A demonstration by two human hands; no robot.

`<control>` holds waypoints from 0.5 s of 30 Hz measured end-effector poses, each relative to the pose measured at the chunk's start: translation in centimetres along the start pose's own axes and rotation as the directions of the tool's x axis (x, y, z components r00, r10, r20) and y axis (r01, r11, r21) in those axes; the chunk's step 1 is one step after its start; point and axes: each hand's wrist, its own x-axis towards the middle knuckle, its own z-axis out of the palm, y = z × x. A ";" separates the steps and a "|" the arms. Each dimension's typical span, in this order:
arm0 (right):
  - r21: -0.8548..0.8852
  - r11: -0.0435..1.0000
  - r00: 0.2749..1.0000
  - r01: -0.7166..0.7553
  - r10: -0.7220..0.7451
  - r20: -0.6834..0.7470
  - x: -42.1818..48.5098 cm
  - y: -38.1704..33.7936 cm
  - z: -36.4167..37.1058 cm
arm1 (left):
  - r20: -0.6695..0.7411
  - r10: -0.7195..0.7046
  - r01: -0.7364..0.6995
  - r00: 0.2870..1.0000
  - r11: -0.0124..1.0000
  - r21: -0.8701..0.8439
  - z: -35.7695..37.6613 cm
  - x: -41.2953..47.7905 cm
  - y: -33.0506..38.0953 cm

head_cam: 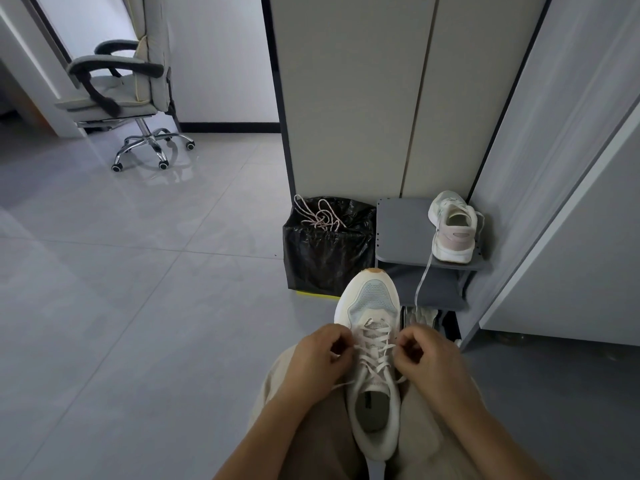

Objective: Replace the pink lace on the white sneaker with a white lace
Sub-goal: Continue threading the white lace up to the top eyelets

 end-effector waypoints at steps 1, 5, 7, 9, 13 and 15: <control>0.002 1.000 1.000 0.009 -0.009 0.009 0.0 0.0 0.0 | 0.010 0.009 -0.009 1.000 1.000 0.008 0.0 -0.1 -0.1; -0.020 0.999 0.998 0.044 -0.043 0.034 -0.1 -0.2 -0.1 | -0.018 -0.009 0.008 1.000 0.998 -0.065 -0.2 0.0 -0.1; -0.021 0.999 0.998 0.045 -0.044 0.034 -0.3 -0.1 -0.2 | -0.010 -0.022 0.021 1.000 0.997 -0.080 -0.3 -0.1 -0.1; -0.001 0.998 0.998 0.057 -0.057 0.039 -0.6 0.0 -0.4 | -0.007 -0.016 0.016 1.000 0.997 -0.075 -0.2 -0.2 -0.2; -0.035 0.995 0.993 0.097 -0.094 0.077 -0.7 -0.1 -0.3 | -0.004 0.108 -0.108 0.994 0.994 -0.012 0.0 -0.1 0.0; -0.050 0.995 0.992 0.091 -0.087 0.087 -0.3 -0.1 -0.2 | 0.002 0.136 -0.136 0.991 0.991 0.003 0.1 0.0 0.0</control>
